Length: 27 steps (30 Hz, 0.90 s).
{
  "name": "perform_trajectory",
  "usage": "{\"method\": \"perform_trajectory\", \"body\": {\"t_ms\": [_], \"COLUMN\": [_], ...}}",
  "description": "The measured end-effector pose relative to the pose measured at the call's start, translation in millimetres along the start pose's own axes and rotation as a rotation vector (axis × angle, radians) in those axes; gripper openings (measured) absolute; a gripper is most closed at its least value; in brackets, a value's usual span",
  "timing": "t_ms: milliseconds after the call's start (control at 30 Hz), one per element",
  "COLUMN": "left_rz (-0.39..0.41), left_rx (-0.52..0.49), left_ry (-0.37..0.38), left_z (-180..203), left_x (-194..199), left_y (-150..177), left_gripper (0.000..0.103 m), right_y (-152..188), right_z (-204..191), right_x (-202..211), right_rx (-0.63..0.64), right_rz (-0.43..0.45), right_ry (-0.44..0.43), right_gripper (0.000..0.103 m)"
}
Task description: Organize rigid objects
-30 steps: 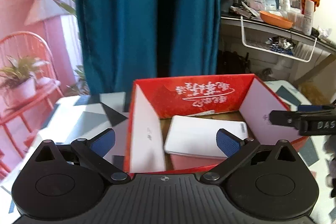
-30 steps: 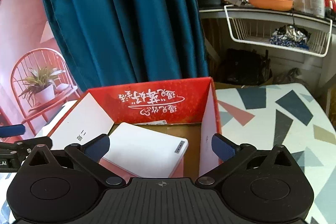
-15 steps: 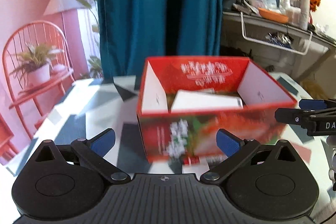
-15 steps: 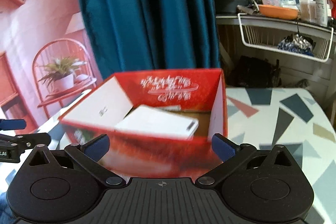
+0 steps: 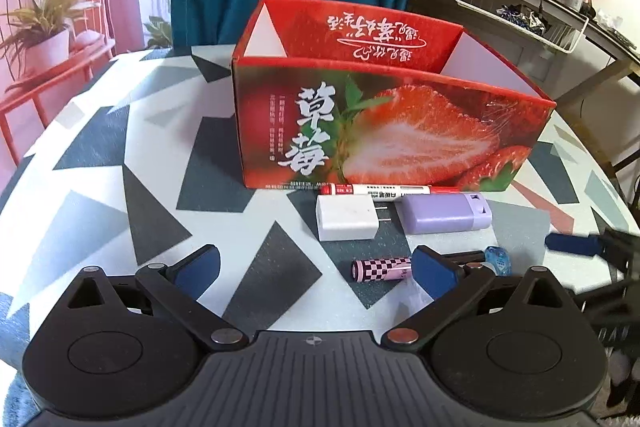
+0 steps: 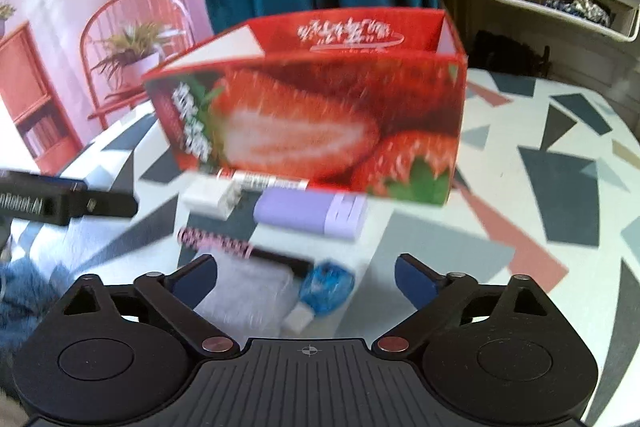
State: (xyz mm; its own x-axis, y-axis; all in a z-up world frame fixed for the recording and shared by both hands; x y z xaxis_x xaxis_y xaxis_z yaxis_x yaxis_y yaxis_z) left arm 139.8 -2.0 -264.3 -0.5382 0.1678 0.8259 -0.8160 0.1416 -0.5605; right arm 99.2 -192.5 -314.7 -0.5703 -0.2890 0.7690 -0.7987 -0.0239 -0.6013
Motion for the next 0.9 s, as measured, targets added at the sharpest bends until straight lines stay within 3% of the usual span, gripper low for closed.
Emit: {"method": "perform_trajectory", "body": {"t_ms": [200, 633, 900], "left_rz": [-0.029, -0.046, -0.053], "left_rx": [0.023, 0.027, 0.025], "left_ry": [0.026, 0.035, 0.043], "left_z": [-0.7, 0.6, 2.0], "left_x": [-8.4, -14.8, -16.6], "left_y": [2.5, 4.2, 4.8], "left_gripper": [0.097, 0.094, 0.094], "right_y": [14.3, 8.5, 9.3], "right_z": [-0.6, -7.2, -13.0], "right_x": [-11.2, -4.2, -10.5], "right_rx": [0.011, 0.025, 0.003], "right_rz": [-0.064, -0.010, -0.024], "right_ry": [-0.026, -0.115, -0.188], "right_gripper": [0.076, 0.056, 0.051]}}
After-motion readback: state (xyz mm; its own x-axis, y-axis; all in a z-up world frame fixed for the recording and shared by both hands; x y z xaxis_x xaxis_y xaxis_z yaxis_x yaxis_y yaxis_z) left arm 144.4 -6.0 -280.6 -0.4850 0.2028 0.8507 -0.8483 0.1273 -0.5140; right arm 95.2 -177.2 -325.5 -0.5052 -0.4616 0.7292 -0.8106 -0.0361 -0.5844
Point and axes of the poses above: each gripper's, at about its wrist camera, not at the fingertips, and x roughly against the way its jaws point, z to its right, y to its underside, the point moved 5 cm from there along -x, roughly the way its jaws point, and after that the axes turned 10 degrees about -z, right-handed, at the moved point
